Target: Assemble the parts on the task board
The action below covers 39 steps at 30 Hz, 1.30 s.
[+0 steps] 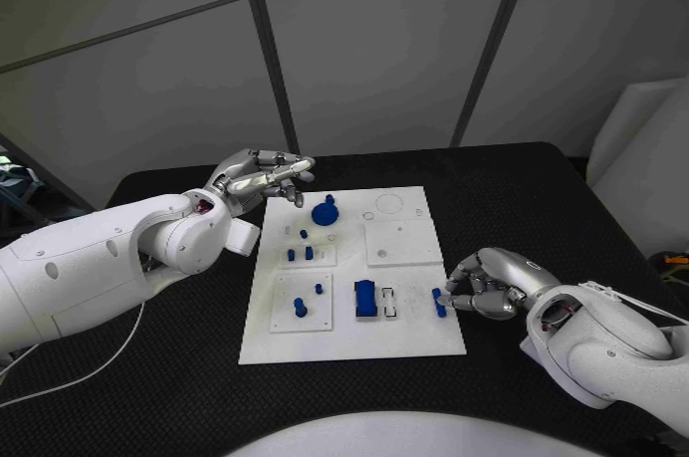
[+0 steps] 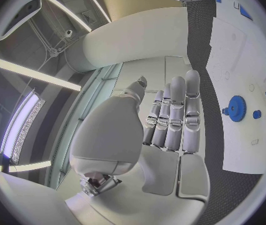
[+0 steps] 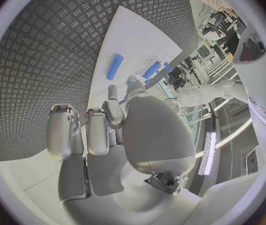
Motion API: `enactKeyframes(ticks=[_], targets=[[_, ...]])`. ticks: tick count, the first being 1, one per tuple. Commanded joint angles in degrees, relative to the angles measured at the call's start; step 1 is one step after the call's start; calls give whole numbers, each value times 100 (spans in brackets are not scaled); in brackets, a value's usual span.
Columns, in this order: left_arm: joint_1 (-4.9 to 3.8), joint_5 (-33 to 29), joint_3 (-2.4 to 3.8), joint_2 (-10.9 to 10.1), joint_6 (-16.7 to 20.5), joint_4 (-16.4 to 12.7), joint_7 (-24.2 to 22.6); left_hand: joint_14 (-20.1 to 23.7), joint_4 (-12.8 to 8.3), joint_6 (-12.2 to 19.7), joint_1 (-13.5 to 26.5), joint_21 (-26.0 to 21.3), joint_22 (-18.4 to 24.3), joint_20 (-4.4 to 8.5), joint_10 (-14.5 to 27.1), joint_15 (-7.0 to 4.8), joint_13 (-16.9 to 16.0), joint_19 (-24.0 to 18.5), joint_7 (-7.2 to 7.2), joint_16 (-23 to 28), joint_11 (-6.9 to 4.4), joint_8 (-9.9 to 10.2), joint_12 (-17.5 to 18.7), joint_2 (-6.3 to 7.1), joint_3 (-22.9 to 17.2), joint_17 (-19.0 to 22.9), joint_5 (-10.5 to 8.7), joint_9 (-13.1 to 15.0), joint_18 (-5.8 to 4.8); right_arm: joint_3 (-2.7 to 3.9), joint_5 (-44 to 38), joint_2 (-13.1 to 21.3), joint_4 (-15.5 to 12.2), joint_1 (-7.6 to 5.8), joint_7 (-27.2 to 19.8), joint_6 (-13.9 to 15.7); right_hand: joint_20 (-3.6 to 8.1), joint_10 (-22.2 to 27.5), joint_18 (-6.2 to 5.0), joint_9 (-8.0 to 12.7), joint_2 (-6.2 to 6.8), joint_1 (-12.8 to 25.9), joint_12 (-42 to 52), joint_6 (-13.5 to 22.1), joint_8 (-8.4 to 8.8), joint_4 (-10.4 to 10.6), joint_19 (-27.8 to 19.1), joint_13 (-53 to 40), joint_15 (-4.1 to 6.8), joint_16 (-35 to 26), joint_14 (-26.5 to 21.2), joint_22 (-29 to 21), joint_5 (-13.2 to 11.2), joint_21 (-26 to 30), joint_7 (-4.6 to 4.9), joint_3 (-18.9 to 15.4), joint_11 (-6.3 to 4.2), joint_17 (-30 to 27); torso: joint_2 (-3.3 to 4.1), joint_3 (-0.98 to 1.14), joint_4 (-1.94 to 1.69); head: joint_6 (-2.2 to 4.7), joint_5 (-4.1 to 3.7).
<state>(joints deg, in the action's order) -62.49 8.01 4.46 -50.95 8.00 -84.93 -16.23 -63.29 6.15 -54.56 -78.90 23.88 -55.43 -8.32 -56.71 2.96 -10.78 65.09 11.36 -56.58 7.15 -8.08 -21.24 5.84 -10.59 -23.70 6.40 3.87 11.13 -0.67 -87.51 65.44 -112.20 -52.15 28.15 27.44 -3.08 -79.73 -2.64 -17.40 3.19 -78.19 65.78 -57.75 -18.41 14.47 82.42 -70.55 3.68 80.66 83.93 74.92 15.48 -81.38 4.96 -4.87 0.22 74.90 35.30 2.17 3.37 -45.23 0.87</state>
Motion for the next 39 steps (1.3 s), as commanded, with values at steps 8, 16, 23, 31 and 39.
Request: enactKeyframes(ticks=[8, 16, 23, 31, 39], targets=[[17, -13, 0, -12, -63, -14, -58, 38, 14, 33, -22, -29, 8, -4, 49, -16, -8, 45, -3, -26, 8, -25, -17, -14, 33, 5, 3, 2, -72, -2, -462, -183, 159, 2, 308, -412, -16, -20, -10, 20, 35, 130, -21, -104, 82, 114, -1, -9, -33, -36, 332, 677, 56, 26, -8, -27, 15, 106, -1, -11, -20, -22, -10], [21, -13, 0, -29, -73, -24, -43, 38, 14, 33, -22, -29, 8, -4, 49, -16, -8, 45, -3, -26, 8, -25, -17, -14, 33, 5, 3, 2, -72, -5, -479, -350, 304, 6, 412, -653, -14, -23, -10, 20, 29, 136, -18, -148, 91, 142, 0, -14, -29, -31, 335, 678, 81, 26, -20, -20, 7, 116, 2, -14, -13, -39, 0], [22, -13, 0, -33, -83, -28, -33, 39, 18, 36, -26, -33, 11, -6, 55, -14, -10, 47, -2, -28, 9, -29, -25, -19, 47, 8, 2, 3, -73, -7, -554, -461, 382, 12, 510, -912, -7, -19, -11, 16, 23, 91, -28, -210, 95, 140, -2, -12, -18, -35, 335, 675, 104, 31, -41, 4, -9, 115, 0, -11, -10, -58, 1], [22, -13, 0, -41, -98, -29, -25, 39, 18, 36, -26, -33, 11, -6, 55, -14, -10, 47, -2, -28, 9, -29, -25, -19, 47, 8, 2, 3, -73, -9, -912, -554, 413, 17, 752, -1492, 2, 17, -20, 21, 63, 27, -97, -220, 136, 119, -29, 32, -12, -58, 328, 646, 55, 66, -39, 13, -12, 90, -3, -8, -15, -83, 15], [22, -13, 0, -48, -117, -36, -10, 42, 23, 40, -27, -36, 14, -7, 62, -12, -11, 48, 1, -29, 12, -31, -31, -24, 58, 10, 2, 3, -73, -10, -1367, -660, 444, 20, 892, -1673, 27, 39, -21, 23, -75, -454, -121, -279, 190, -108, -30, 30, 22, -60, 329, 644, -121, 74, -71, 283, -46, 104, -1, -15, -14, -83, 20]])
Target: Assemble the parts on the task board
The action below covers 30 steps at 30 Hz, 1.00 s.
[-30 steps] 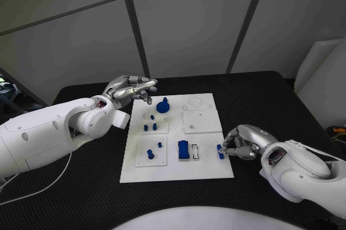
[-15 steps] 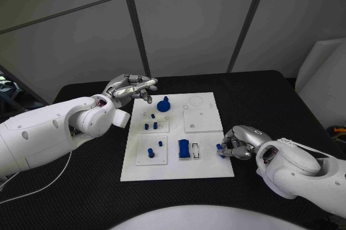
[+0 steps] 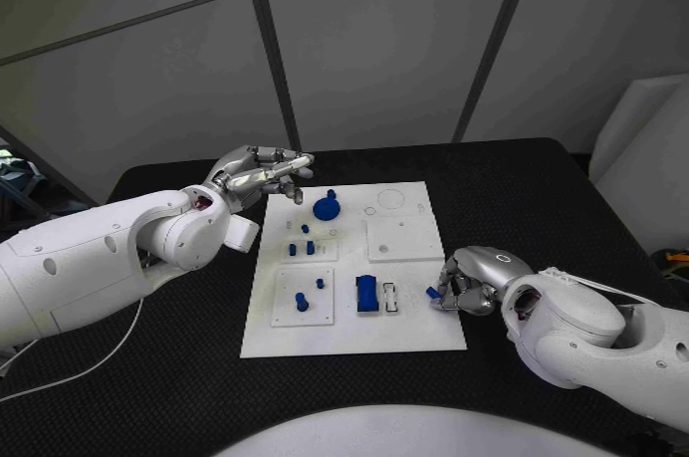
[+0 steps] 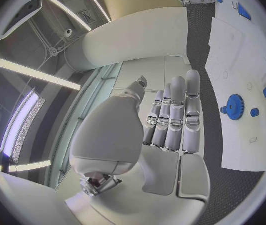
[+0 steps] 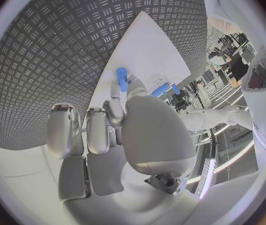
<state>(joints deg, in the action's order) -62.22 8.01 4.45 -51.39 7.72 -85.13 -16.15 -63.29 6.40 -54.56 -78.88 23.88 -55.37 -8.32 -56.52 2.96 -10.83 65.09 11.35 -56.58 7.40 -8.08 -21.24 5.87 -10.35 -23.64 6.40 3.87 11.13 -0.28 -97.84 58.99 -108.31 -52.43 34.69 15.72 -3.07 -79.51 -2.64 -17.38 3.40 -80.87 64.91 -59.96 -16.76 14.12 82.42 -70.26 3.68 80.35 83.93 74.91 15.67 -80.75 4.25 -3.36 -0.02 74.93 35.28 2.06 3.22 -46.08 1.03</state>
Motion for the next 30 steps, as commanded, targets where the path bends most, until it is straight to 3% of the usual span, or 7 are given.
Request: enactKeyframes(ticks=[1, 8, 15, 22, 30], targets=[[-5, -13, 1, -5, -90, -18, -17, 42, -2, 41, -29, -36, 9, -7, 43, -12, -6, 48, 2, -29, -13, -31, -31, -26, 33, 5, 2, 3, -73, -49, -373, -29, 58, 48, 248, -512, 35, 20, -19, 22, -123, -283, -39, -77, 34, -122, -25, 1, 26, -28, 330, 650, -239, 7, -6, 213, -28, 106, 0, -3, 1, 1, 5], [-5, -13, 1, -5, -94, -23, -16, 43, -1, 44, -33, -38, 10, -8, 48, -11, -7, 48, 3, -30, -12, -32, -34, -30, 38, 6, 3, 2, -74, -49, -569, -92, 53, 49, 299, -540, 65, 29, -11, 24, -231, -664, -66, -171, 92, -373, 1, 0, 51, -11, 339, 675, -303, -16, -30, 691, -56, 143, -1, -2, -5, -17, 11], [-5, -13, 1, -3, -94, -19, -16, 43, -1, 45, -35, -39, 11, -8, 49, -11, -7, 48, 3, -30, -11, -32, -35, -31, 39, 7, 3, 2, -74, -47, -291, -19, -116, 46, 330, -239, 75, 6, 0, -5, -284, -678, -87, -202, 116, -470, 33, 6, 56, 14, 349, 711, -190, -51, -40, 1116, -67, 186, -9, -6, 0, -26, 25], [-5, -13, 1, 1, -89, -19, -10, 43, -1, 45, -35, -39, 11, -8, 49, -11, -7, 48, 3, -30, -11, -32, -35, -31, 39, 7, 3, 2, -74, -42, 414, 60, -341, 38, 344, 384, 72, -35, 5, -81, -125, -388, -99, -197, 127, -524, 50, 4, 58, 26, 356, 732, -121, -69, -47, 1624, -62, 213, -5, -8, -2, -8, 34], [-6, -13, 1, -1, -87, -29, -12, 43, -1, 45, -35, -39, 11, -8, 49, -11, -7, 48, 3, -30, -11, -32, -35, -31, 39, 7, 3, 2, -74, -32, 835, -64, -442, 0, 230, 1279, 82, -102, 29, -150, 76, -18, -21, -253, 120, -494, 122, -64, 72, 74, 373, 812, -200, -153, -75, 1925, -86, 284, 0, -5, -6, 10, 68]])
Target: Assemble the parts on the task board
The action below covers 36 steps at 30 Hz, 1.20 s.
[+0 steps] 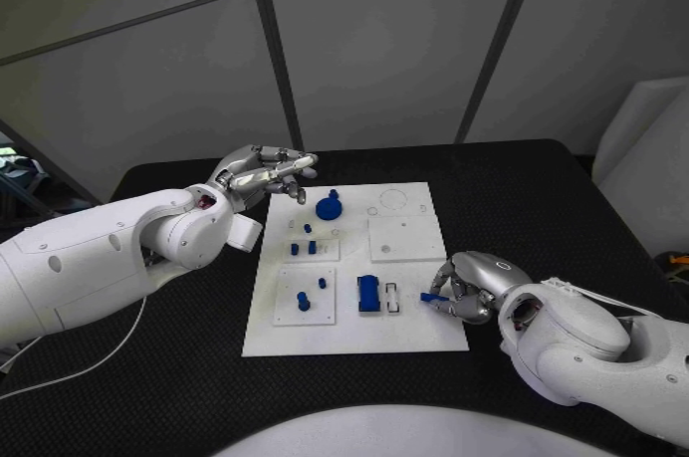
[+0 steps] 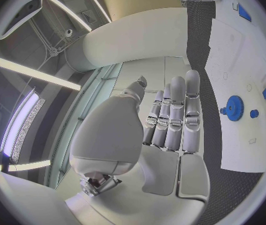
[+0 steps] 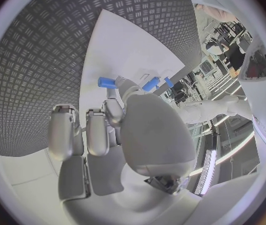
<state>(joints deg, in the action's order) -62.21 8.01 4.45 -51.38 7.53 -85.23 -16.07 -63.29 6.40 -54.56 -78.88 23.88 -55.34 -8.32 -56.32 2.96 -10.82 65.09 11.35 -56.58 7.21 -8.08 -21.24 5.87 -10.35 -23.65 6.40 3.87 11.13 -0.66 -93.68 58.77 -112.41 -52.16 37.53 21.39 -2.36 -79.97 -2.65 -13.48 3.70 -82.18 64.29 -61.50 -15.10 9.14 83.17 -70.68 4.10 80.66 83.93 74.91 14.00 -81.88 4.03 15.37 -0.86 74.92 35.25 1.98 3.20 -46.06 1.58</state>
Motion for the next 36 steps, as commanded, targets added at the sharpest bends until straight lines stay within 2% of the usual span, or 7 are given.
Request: enactKeyframes(ticks=[1, 7, 12, 15, 18, 26, 36], targets=[[-6, -13, 1, -2, -68, -21, -22, 43, -1, 45, -35, -39, 7, -8, 30, -11, -8, 49, 3, -30, 8, -32, -35, -31, 39, 8, 3, 2, -74, 7, 455, -68, -34, -34, -76, 788, 12, -63, 32, -545, 66, 154, 52, -107, -47, 15, 54, -31, 30, 48, 375, 821, -39, -49, -56, 69, -5, 292, 3, 3, -3, 10, 19], [-7, -13, 1, -7, -65, -36, -24, 43, -1, 45, -35, -39, 7, -8, 30, -11, -8, 49, 3, -30, 8, -32, -35, -31, 39, 8, 3, 2, -74, 13, 640, -235, -4, -62, -175, 1030, 20, -106, 42, -569, 148, 342, 113, -139, -44, 66, 81, -82, 38, 79, 385, 851, 30, -81, -67, 123, -14, 335, 5, 3, 0, 8, 28], [-7, -13, 2, -6, -65, -45, -24, 43, -1, 45, -35, -39, 7, -8, 30, -11, -8, 49, 3, -30, 8, -32, -35, -31, 39, 8, 3, 2, -74, 15, 832, -414, 106, -68, -194, 973, 23, -113, 44, -580, 191, 461, 117, -150, -35, 107, 88, -89, 38, 86, 387, 859, 90, -88, -66, 124, -13, 345, 5, 3, -1, 7, 23], [-9, -13, 2, -3, -67, -55, -21, 43, -1, 45, -35, -39, 7, -8, 30, -11, -8, 49, 3, -30, 8, -32, -35, -31, 39, 8, 3, 2, -74, 16, 1039, -559, 236, -71, -149, 679, 22, -130, 46, -591, 217, 603, 145, -167, -30, 174, 94, -114, 35, 102, 391, 867, 167, -96, -66, 94, -11, 368, 11, -4, -8, 6, 24], [-9, -13, 2, 0, -67, -60, -20, 43, -1, 45, -35, -39, 7, -8, 30, -11, -8, 49, 3, -30, 8, -32, -35, -31, 39, 8, 3, 2, -74, 16, 1135, -674, 333, -72, -100, 467, 32, -241, 93, -620, 242, 724, 386, -228, -46, 211, 225, -296, 52, 275, 441, 1010, 430, -256, -95, 32, -34, 594, 11, 4, -1, 3, 37], [-11, -13, 2, 2, -70, -66, -15, 43, -1, 45, -35, -39, 7, -8, 30, -11, -8, 49, 3, -30, 8, -32, -35, -31, 39, 8, 3, 2, -74, 18, 1211, -852, 523, -73, 45, 36, 47, -260, 97, -679, 273, 908, 407, -312, -79, 278, 235, -323, 67, 303, 444, 1025, 471, -271, -122, -109, -54, 628, 8, 4, 1, -18, 44], [-12, -13, 2, 5, -87, -70, 4, 49, -3, 55, -60, -47, 14, -10, 47, -9, -10, 51, 7, -32, 12, -38, -50, -42, 59, 14, 4, 3, -74, 18, 1199, -1000, 643, -73, 103, -109, 70, -311, 105, -770, 263, 1177, 481, -407, -127, 414, 258, -392, 92, 336, 448, 1055, 492, -301, -161, -331, -85, 672, 4, 9, 2, -36, 42]])
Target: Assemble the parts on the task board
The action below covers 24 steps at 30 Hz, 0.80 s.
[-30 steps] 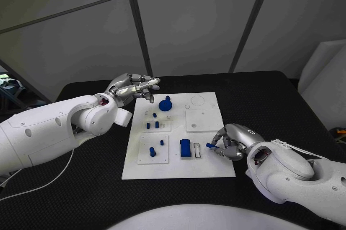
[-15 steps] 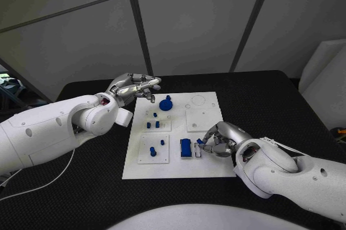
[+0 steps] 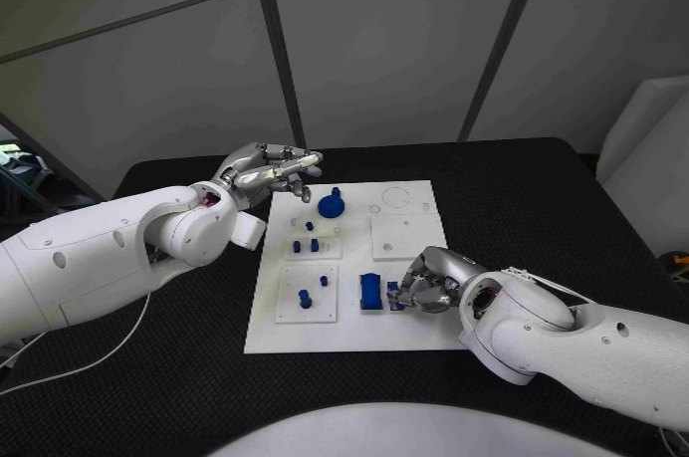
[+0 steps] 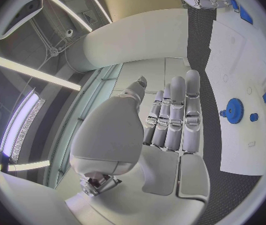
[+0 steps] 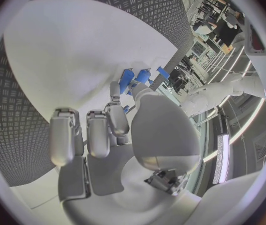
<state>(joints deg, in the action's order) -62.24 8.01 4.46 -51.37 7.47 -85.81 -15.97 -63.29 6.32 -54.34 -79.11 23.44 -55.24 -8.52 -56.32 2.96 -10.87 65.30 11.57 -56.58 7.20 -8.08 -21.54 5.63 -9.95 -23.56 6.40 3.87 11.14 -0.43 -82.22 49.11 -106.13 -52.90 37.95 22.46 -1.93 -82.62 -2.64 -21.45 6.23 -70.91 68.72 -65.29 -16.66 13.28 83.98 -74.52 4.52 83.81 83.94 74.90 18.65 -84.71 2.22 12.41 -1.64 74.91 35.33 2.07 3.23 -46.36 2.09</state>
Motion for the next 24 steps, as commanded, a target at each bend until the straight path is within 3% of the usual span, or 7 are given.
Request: enactKeyframes(ticks=[1, 13, 20, 24], targets=[[-9, -13, 2, 5, -86, -13, -2, 49, 4, 33, -37, -3, 5, 11, 47, -8, -5, 30, -14, -32, 12, -38, -20, -19, 19, 5, 4, 2, -74, -5, 51, -53, 29, 1, 65, -208, 30, -52, 105, 19, 2, 65, 49, -34, 26, 9, 179, -18, 53, 24, 448, 1058, 35, -21, 17, -51, -10, 676, -5, 1, -3, -4, -9], [-9, -13, 2, 1, -108, -14, 22, 54, 8, 44, -41, -8, 9, 9, 62, -5, -6, 30, -11, -32, 16, -39, -26, -22, 36, 9, 3, 1, -75, -5, -19, -116, 63, 2, 78, -157, 53, -126, 115, -74, -116, 293, 192, -99, -17, 182, 206, -140, 76, 55, 454, 1091, 57, -55, -16, -255, -37, 719, -2, 2, 7, 9, 2], [-9, -13, 2, 1, -116, -12, 34, 58, 11, 51, -45, -12, 12, 7, 72, -3, -6, 29, -8, -32, 18, -40, -31, -26, 45, 11, 3, 1, -75, -5, -67, -121, 56, 2, 69, -68, 58, -133, 115, -117, -97, 441, 197, -103, -25, 284, 206, -157, 77, 55, 452, 1093, 159, -55, -15, -442, -37, 719, -4, 2, 0, 12, -3], [-9, -13, 2, -3, -121, -13, 39, 58, 11, 51, -45, -12, 12, 7, 72, -3, -6, 29, -8, -32, 18, -40, -31, -26, 45, 11, 3, 1, -75, -6, -106, -72, -1, 3, -13, 94, 58, -135, 115, -149, -85, 549, 195, -99, -26, 316, 204, -167, 76, 52, 451, 1094, 84, -54, -12, -633, -34, 715, -5, 5, 4, 12, 1]])
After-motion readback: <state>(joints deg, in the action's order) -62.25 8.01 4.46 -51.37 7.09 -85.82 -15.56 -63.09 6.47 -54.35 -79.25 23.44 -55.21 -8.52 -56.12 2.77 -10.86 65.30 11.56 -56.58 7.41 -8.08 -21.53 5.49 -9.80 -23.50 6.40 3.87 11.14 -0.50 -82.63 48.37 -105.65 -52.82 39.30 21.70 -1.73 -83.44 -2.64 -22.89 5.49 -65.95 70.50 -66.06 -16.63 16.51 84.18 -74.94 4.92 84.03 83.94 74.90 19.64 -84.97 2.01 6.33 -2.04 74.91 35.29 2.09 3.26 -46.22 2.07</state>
